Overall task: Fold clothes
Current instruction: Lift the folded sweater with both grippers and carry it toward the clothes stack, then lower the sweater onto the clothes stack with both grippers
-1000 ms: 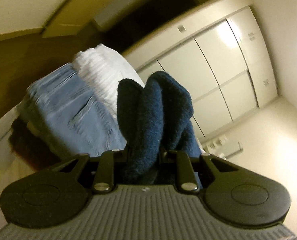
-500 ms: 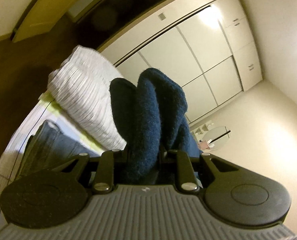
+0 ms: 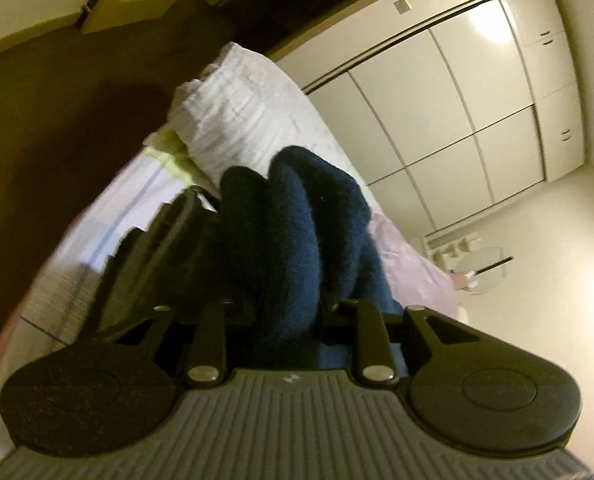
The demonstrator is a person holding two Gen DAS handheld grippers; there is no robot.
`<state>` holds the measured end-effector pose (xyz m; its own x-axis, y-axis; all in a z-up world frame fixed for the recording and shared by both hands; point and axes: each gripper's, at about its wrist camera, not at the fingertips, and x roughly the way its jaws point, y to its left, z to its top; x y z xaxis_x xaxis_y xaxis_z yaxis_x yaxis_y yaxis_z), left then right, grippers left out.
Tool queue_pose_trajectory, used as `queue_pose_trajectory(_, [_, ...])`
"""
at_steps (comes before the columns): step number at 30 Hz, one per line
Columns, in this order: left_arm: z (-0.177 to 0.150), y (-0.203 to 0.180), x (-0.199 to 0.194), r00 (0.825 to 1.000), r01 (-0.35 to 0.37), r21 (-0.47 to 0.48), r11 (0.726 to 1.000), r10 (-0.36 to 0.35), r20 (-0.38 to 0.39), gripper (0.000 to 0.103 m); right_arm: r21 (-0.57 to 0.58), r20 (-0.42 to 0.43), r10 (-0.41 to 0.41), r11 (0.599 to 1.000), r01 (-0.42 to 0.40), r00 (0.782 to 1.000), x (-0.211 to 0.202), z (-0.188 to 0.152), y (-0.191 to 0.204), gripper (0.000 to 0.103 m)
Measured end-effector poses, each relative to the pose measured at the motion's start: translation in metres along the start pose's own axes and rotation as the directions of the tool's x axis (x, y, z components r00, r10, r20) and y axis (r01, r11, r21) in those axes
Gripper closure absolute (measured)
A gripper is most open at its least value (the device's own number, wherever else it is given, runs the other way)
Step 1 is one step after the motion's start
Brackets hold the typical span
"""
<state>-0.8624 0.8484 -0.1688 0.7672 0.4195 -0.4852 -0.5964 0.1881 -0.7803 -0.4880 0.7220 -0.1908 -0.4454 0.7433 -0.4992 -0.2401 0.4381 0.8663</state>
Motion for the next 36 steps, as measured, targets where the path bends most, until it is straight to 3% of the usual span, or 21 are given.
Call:
queue_pose_trajectory(4, [0.005,0.0,-0.008,0.998,-0.044,0.008,0.999,0.044,0.036,0.073,-0.061,0.065,-0.038,0.997,0.042,0.997,0.004,0.0,-0.002,0.04])
queue_pose_trajectory(8, [0.005,-0.02,-0.032,0.991,-0.089,0.074,0.993,0.081,0.105,0.075,-0.248,0.155,-0.089,0.961,0.126,0.984,-0.011,-0.008,0.02,0.033])
queue_pose_trajectory(13, [-0.009,-0.07,-0.063,0.99,-0.11,0.245,0.963,0.083,0.118,0.075,-0.375,0.356,-0.087,0.899,0.227,0.931,-0.053,-0.036,0.037,0.033])
queue_pose_trajectory(16, [-0.026,-0.102,-0.074,0.994,-0.099,0.37,0.924,0.076,0.079,0.075,-0.414,0.391,-0.064,0.879,0.237,0.918,-0.081,-0.059,0.035,0.033])
queue_pose_trajectory(21, [-0.067,-0.136,-0.064,0.999,-0.028,0.522,0.853,0.038,-0.008,0.075,-0.454,0.358,-0.14,0.838,0.303,0.923,-0.096,-0.107,0.013,0.034])
queue_pose_trajectory(22, [-0.074,-0.139,-0.058,0.999,-0.031,0.551,0.834,0.05,-0.02,0.075,-0.454,0.351,-0.154,0.834,0.312,0.924,-0.092,-0.113,0.01,0.037])
queue_pose_trajectory(23, [-0.079,-0.14,-0.051,0.997,-0.05,0.582,0.812,0.08,-0.025,0.077,-0.453,0.344,-0.166,0.833,0.318,0.924,-0.085,-0.118,0.007,0.053])
queue_pose_trajectory(24, [-0.085,-0.14,-0.044,0.993,-0.074,0.612,0.787,0.113,-0.025,0.083,-0.451,0.337,-0.177,0.832,0.324,0.925,-0.079,-0.123,0.005,0.06])
queue_pose_trajectory(26, [-0.094,-0.135,-0.035,0.98,-0.156,0.678,0.718,0.197,0.018,0.083,-0.447,0.323,-0.2,0.829,0.336,0.925,-0.067,-0.133,0.0,0.06])
queue_pose_trajectory(30, [-0.087,-0.108,-0.039,0.974,-0.201,0.631,0.749,0.222,0.045,0.081,-0.565,0.352,-0.206,0.731,0.383,0.913,-0.05,-0.146,0.026,0.061])
queue_pose_trajectory(33, [-0.083,-0.096,-0.043,0.967,-0.23,0.629,0.743,0.245,0.065,0.08,-0.638,0.368,-0.232,0.642,0.426,0.9,-0.027,-0.158,0.043,0.061])
queue_pose_trajectory(36, [-0.078,-0.082,-0.042,0.96,-0.266,0.611,0.745,0.265,0.094,0.078,-0.681,0.376,-0.238,0.585,0.441,0.896,-0.005,-0.169,0.052,0.061])
